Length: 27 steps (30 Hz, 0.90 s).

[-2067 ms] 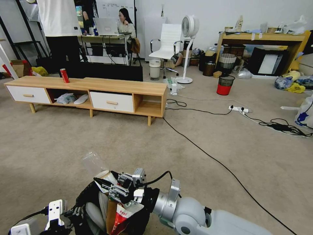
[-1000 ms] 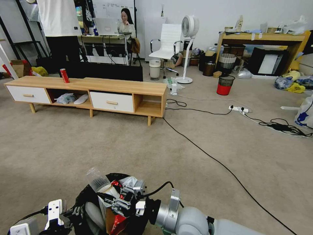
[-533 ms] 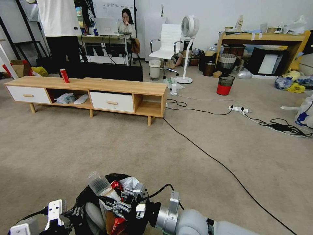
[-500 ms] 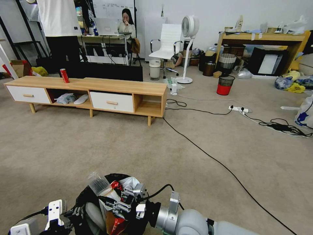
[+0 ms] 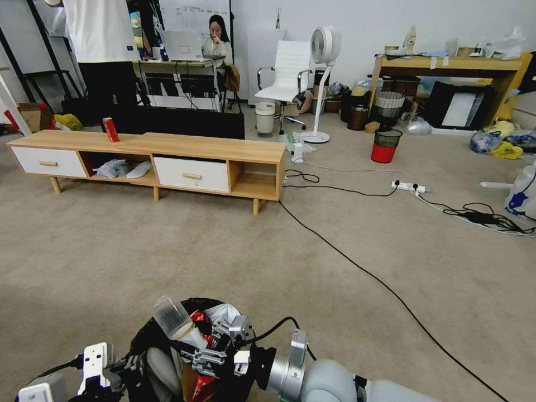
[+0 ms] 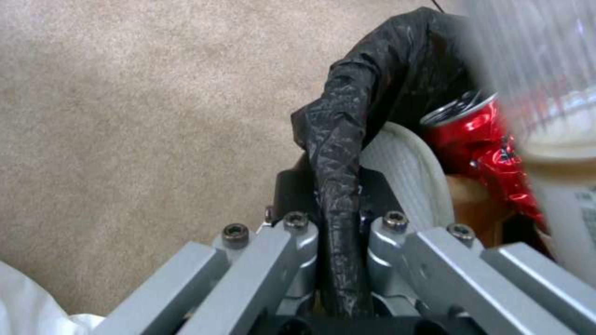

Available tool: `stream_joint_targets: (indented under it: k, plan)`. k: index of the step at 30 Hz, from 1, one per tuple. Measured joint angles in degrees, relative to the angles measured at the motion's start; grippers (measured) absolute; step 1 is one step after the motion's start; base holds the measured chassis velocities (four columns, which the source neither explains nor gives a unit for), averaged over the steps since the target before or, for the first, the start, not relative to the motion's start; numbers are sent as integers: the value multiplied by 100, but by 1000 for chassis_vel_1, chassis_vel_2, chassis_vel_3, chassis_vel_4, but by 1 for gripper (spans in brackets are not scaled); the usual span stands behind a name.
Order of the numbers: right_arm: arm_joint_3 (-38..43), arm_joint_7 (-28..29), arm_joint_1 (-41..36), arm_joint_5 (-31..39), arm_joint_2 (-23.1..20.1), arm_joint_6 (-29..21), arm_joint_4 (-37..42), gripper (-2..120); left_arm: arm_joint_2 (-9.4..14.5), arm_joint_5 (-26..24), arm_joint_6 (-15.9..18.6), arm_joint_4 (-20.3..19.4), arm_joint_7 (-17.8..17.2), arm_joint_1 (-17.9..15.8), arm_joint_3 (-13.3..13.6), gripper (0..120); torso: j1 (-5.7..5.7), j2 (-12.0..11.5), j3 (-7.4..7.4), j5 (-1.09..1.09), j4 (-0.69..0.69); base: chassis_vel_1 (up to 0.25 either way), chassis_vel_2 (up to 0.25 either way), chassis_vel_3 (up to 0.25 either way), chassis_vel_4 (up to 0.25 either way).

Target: Pick up the trash bin and place the garbage on the floor into it.

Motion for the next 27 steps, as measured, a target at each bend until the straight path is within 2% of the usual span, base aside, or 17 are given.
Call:
stream_joint_targets:
  k: [1,2,3,8,27]
  plan:
    - [0,0,0,0,0,0,0,76,0,0,0,0,0,0,0,4,0,0,0,0,0,0,0,0,0]
    - [5,11,-5,0,1,1,0,84,0,0,1,0,-1,-1,1,4,0,0,0,0,0,0,0,0,0]
    - [5,11,-5,0,1,1,0,84,0,0,1,0,-1,-1,1,4,0,0,0,0,0,0,0,0,0]
    - [25,14,-9,-2,4,18,2,99,0,-1,2,0,-1,-1,3,4,0,0,0,0,0,0,0,0,0]
    - [38,-23,17,6,9,114,26,100,5,-6,3,0,-4,-15,1,4,0,0,0,0,0,0,0,0,0]
